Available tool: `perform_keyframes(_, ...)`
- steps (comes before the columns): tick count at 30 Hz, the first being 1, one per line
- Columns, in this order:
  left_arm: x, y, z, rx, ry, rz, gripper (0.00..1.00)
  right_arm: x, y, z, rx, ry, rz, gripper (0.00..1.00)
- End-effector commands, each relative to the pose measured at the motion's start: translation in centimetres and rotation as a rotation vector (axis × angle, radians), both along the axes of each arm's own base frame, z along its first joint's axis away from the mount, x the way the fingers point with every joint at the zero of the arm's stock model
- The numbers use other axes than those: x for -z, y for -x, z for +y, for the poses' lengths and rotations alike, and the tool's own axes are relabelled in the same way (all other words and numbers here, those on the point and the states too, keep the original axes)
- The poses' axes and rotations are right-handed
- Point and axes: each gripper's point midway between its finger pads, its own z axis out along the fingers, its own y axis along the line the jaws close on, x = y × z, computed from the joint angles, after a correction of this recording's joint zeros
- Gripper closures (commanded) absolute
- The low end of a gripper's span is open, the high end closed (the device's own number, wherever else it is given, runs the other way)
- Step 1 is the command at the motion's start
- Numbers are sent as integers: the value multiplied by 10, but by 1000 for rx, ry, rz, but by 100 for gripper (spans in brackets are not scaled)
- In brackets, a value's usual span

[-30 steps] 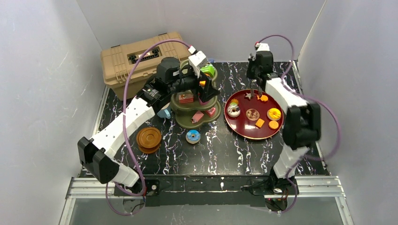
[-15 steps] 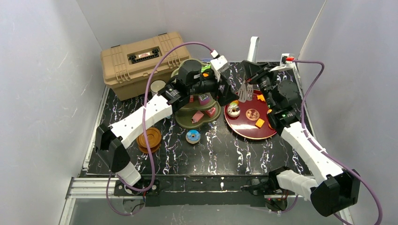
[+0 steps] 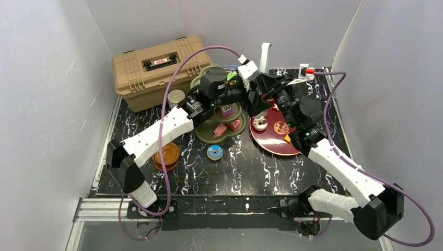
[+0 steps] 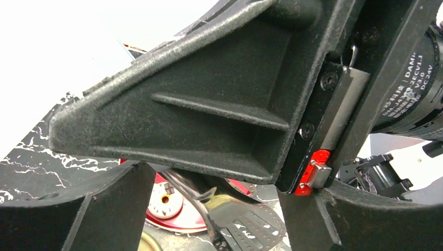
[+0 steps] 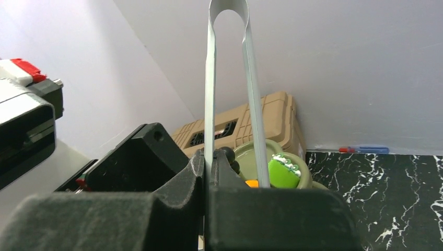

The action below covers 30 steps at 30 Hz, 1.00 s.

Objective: Serve the afternoon tea
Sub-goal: Pick up the clamp from the center of the board.

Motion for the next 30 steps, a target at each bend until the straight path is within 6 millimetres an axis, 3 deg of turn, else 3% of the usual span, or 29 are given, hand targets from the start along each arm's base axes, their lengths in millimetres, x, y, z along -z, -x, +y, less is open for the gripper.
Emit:
perform_keyframes(1,-40,-10,10,-86,70,-93,25,-37,22,-8,25,-74,-103,99)
perform_keyframes(6,-34,-19,19,-131,27,-165,52,-43,26,-8,17,-72,-92,96)
perform_keyframes(9,-34,-24,24,-157,7,-204,73,-43,27,-2,-12,-57,-45,83)
perform_keyframes(11,-34,-27,28,-173,0,-218,82,-37,26,-2,-12,-32,1,73)
perform_keyframes(14,-34,-32,34,-194,-6,-228,84,-30,29,-2,-19,9,51,59)
perform_keyframes(18,-36,-38,40,-210,-8,-242,84,-16,37,-5,-35,96,157,30)
perform_keyframes(22,-36,-39,46,-186,-3,-235,84,-16,58,-16,-58,233,200,2)
perform_keyframes(25,-35,-29,46,-121,2,-240,84,-9,68,-21,-76,341,258,2)
perform_keyframes(30,-34,0,38,37,19,-225,83,-11,68,-7,-147,442,281,1)
